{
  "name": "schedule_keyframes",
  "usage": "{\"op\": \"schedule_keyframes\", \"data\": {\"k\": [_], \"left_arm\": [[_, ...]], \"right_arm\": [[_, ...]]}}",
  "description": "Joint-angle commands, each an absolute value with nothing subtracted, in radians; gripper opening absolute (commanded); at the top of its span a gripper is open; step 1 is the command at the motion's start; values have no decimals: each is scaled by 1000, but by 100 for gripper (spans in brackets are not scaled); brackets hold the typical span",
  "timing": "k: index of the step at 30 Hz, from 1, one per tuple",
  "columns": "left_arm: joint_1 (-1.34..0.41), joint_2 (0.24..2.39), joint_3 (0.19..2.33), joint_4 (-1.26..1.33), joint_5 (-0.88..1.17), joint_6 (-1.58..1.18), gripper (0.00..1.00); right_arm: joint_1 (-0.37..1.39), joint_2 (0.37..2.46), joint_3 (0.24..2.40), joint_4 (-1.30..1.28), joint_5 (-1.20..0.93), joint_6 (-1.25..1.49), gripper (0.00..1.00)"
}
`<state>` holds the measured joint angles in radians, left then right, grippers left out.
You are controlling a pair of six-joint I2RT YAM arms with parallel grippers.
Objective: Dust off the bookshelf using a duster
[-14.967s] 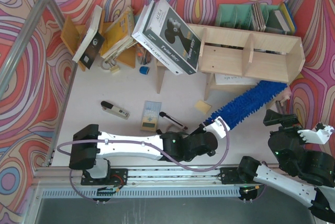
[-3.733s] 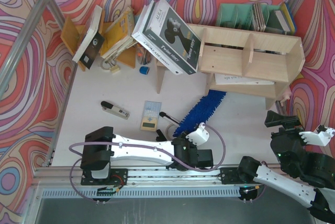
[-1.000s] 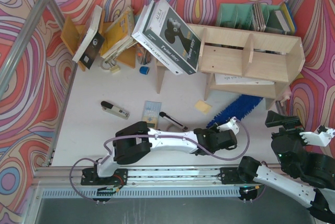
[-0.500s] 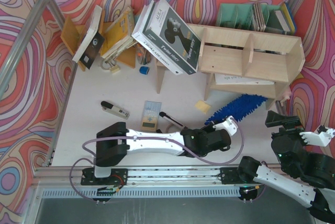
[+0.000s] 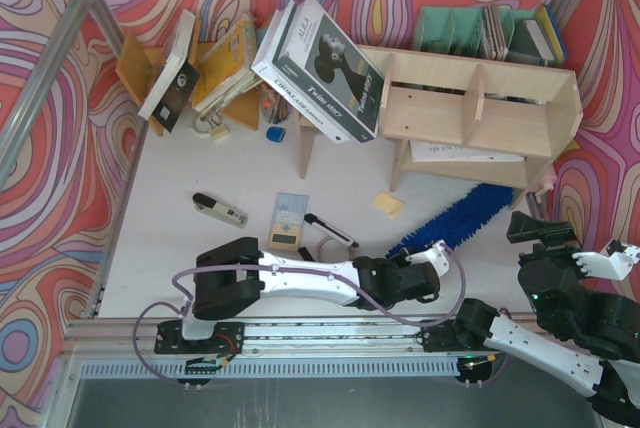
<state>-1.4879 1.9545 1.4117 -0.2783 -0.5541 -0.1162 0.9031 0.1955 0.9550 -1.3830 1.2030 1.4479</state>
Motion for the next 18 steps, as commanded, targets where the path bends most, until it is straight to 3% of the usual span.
{"op": "schedule_keyframes", "data": {"k": [1, 12, 18], "left_arm": [[-1511, 1956, 1415, -299, -544, -117, 0], [-1569, 1759, 1317, -112, -648, -62, 0], [-1569, 1789, 1312, -137, -639, -66, 0]], "right_arm": [[908, 187, 948, -1417, 1221, 1465, 99], [907, 186, 948, -1416, 1221, 1465, 99], [908, 183, 948, -1416, 1220, 1466, 99]]}}
